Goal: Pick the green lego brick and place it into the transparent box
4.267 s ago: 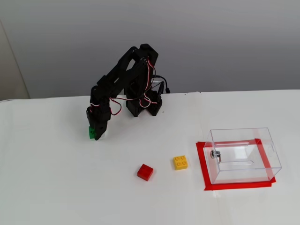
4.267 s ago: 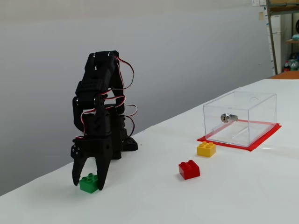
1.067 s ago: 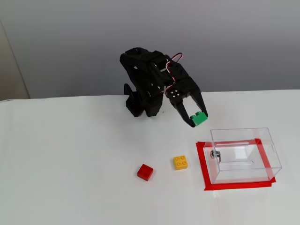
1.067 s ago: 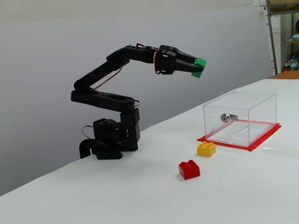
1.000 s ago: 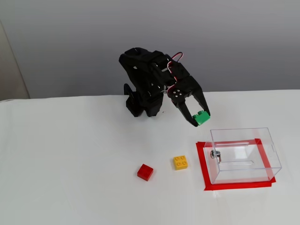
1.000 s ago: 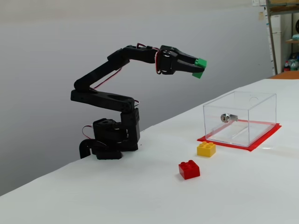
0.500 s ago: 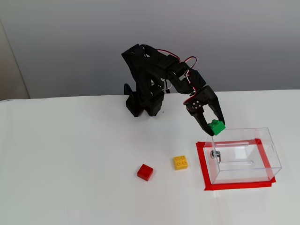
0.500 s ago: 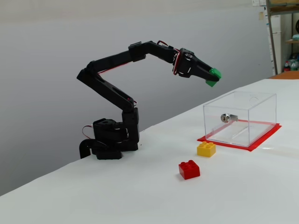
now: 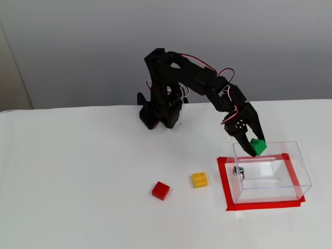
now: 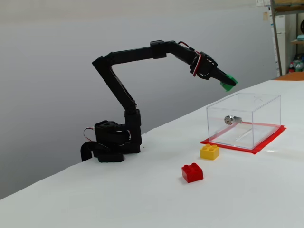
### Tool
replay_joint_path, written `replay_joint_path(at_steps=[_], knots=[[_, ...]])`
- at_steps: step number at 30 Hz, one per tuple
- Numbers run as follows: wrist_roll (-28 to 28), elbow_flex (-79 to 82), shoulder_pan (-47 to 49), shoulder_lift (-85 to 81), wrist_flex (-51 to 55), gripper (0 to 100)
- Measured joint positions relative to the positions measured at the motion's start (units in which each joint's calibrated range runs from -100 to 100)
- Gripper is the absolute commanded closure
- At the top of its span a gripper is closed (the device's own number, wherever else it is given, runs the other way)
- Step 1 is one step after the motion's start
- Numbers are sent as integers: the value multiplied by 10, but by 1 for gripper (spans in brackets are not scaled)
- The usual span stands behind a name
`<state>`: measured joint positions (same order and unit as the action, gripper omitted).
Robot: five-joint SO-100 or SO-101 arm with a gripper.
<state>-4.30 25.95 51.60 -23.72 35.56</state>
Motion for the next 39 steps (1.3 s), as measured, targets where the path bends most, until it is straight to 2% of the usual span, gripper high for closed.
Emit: replay_joint_path(at_steps=[12, 22, 28, 30, 39], knots=[[0, -90, 16, 136, -30, 89], [0, -111, 21, 153, -30, 89], [0, -111, 26, 153, -30, 71], [0, -111, 28, 153, -30, 68], [0, -111, 29, 153, -30, 68]])
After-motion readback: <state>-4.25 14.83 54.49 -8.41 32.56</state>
